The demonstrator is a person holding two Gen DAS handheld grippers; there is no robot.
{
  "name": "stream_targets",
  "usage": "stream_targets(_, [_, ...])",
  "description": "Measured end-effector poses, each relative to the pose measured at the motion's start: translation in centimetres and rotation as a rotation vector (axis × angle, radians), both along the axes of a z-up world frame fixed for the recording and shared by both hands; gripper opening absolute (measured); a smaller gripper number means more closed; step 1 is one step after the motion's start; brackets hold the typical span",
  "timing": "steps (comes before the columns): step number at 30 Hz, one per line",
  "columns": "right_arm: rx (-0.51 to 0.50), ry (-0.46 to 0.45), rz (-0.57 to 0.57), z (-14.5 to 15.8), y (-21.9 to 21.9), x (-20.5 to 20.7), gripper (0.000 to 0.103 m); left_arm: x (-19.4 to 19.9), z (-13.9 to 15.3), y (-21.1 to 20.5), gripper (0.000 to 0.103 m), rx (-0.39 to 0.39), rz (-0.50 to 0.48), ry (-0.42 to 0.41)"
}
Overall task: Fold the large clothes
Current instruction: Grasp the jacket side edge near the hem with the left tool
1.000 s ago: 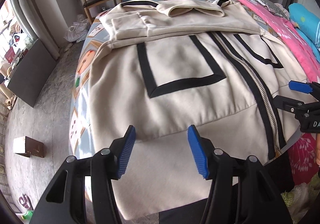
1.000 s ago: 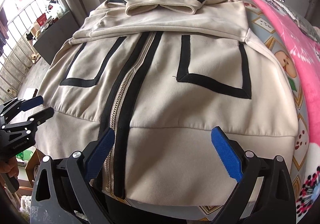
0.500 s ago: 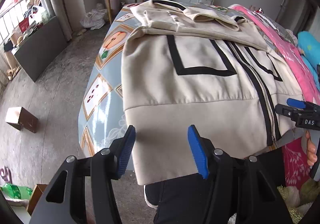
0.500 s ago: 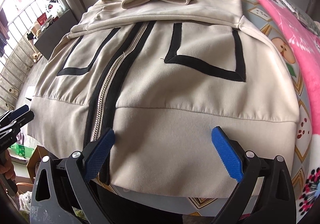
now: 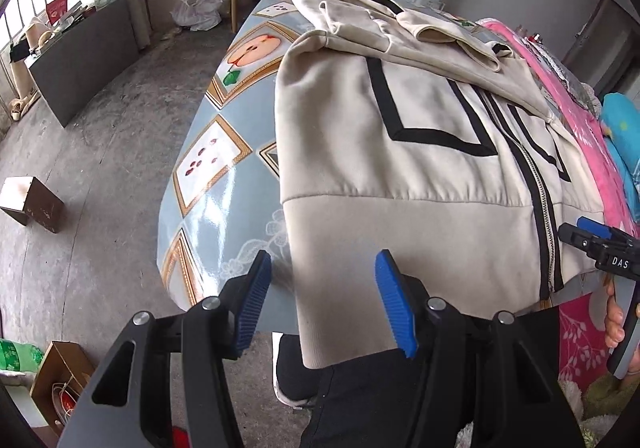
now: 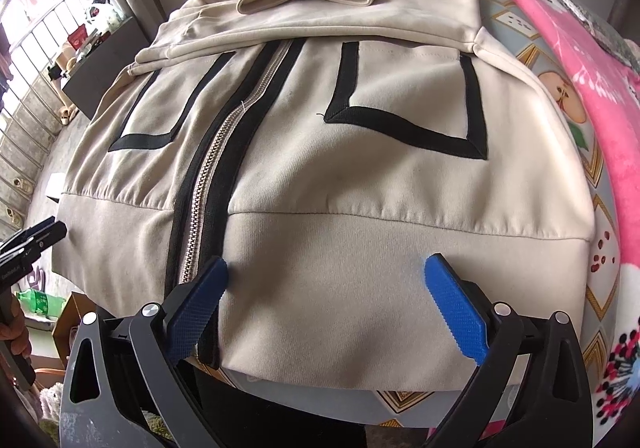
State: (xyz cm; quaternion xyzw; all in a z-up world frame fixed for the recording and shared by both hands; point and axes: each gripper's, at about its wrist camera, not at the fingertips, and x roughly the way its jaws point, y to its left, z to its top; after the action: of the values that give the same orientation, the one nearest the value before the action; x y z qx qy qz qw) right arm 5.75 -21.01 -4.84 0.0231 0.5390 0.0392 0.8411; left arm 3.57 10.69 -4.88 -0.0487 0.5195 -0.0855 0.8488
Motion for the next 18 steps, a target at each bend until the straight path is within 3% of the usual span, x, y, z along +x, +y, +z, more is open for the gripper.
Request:
stream_targets(7, [0.016, -0.008, -0.002, 0.2, 0.0, -0.2, 0.096, -1.0, -0.3, -0.9, 0.044, 0.011, -0.037, 0.043])
stream_targets(18, [-0.013, -0.086, 0.047, 1.4, 2.1, -1.0, 0.096, -1.3, -0.4, 0.5, 0.011, -0.029, 0.014, 0.074])
